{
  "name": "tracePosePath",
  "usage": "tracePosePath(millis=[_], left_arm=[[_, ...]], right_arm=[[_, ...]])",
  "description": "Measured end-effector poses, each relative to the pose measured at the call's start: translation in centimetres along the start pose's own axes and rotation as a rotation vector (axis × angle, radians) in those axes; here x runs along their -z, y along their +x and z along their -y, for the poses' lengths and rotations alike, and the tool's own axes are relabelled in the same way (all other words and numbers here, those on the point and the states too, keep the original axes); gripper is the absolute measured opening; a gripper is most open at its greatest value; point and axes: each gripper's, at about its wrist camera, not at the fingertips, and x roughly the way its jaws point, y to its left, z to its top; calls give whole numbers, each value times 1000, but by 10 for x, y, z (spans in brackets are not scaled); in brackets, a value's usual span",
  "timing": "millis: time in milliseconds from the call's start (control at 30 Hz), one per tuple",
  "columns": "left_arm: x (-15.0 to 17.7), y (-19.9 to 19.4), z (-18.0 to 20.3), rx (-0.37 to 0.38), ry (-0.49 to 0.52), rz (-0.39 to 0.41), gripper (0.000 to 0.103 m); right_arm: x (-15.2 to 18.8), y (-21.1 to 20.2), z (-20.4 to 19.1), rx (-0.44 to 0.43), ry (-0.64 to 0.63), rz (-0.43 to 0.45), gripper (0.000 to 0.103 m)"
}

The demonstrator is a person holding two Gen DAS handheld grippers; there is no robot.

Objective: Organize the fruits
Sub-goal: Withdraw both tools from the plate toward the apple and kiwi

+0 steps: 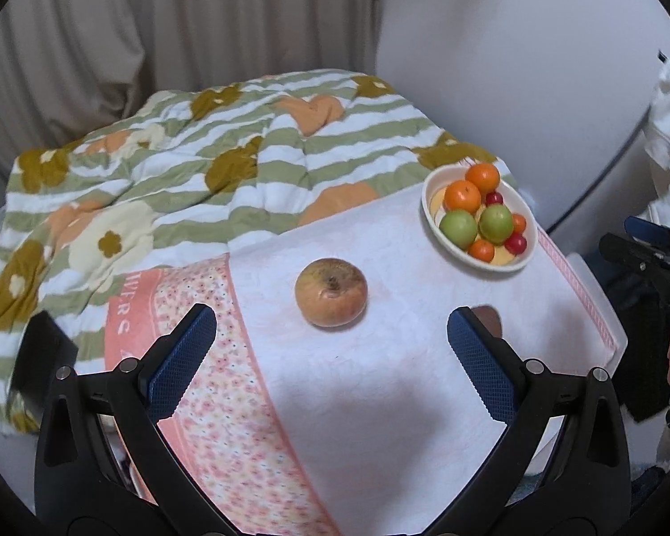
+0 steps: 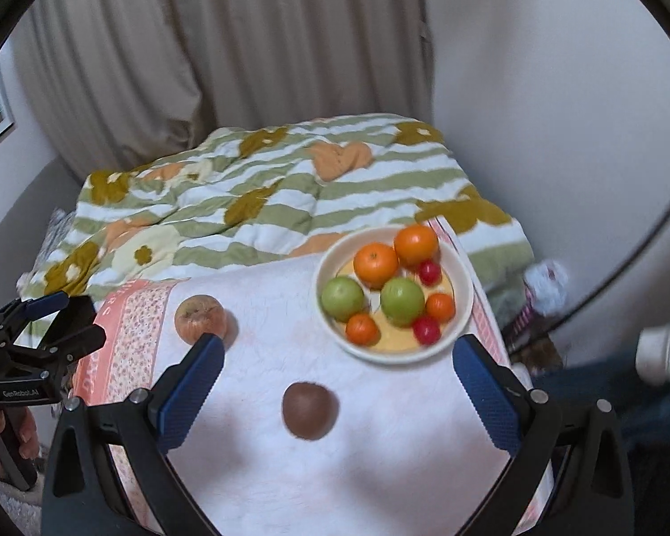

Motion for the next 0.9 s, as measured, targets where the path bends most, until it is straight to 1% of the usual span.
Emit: tracePosePath(millis=[133, 333, 533, 700, 767, 900], left_arm=[[1, 14, -13, 48, 53, -21, 103], [-2, 40, -21, 91, 109, -59, 103], [-5, 75, -19, 123, 148, -109, 103], [0, 106, -19, 143, 169, -129, 103], [2, 119, -18, 163, 176, -145, 103], [4, 139, -15, 168, 195, -169, 103]], right_arm=[[21, 5, -13, 65, 72, -36, 102], [47, 17, -22, 110, 151, -92, 102], [66, 38, -24, 93, 214, -137, 102], [78, 66, -30, 100, 207, -159, 102], [81, 75, -32, 101, 207, -168, 102], [89, 95, -32, 89, 219, -196, 102]])
